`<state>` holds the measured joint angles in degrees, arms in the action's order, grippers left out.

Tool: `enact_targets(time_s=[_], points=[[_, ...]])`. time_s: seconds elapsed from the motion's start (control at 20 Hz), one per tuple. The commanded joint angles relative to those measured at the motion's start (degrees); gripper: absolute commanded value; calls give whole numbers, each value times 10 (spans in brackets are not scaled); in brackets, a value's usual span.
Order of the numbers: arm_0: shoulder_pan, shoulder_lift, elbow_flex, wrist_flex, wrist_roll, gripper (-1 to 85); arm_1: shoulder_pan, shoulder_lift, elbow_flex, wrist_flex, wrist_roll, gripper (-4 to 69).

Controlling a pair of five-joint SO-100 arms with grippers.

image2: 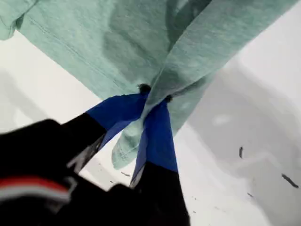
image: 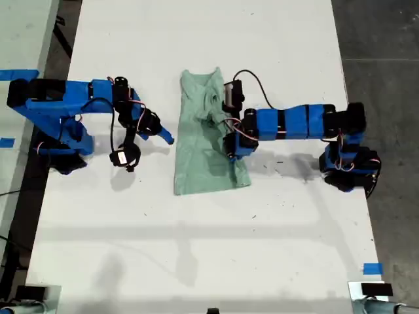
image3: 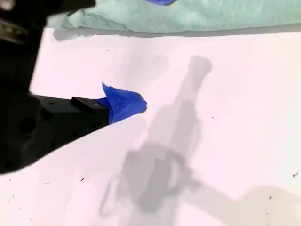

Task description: Fold tshirt

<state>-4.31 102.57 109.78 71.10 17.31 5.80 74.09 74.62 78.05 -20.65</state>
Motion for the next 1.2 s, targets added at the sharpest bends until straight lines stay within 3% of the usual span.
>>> enact_targets(time_s=[0.0,0.05,0.1,0.15,0.2,0.3,0.55,0.8,1.15], points=[[6,31,-3,-7,-7,274,-11,-36,-33,-86,13,-24],[6,31,-4,-7,-7,273,-11,-57,-25,-118,11,-19],[6,31,-4,-7,-7,273,-13,-77,-18,-148,9,43],[5,31,-4,-6,-7,273,-15,-101,-25,-160,11,173],[5,31,-4,-5,-7,273,-18,-120,-34,-161,11,242],[5,31,-5,-3,-7,273,-20,-120,-33,-156,19,326],[9,31,-11,4,-12,272,-31,-6,-81,-10,7,323],[20,11,-45,14,-16,270,-39,156,-74,99,17,324],[54,-43,-135,46,-39,273,4,350,127,108,17,315]])
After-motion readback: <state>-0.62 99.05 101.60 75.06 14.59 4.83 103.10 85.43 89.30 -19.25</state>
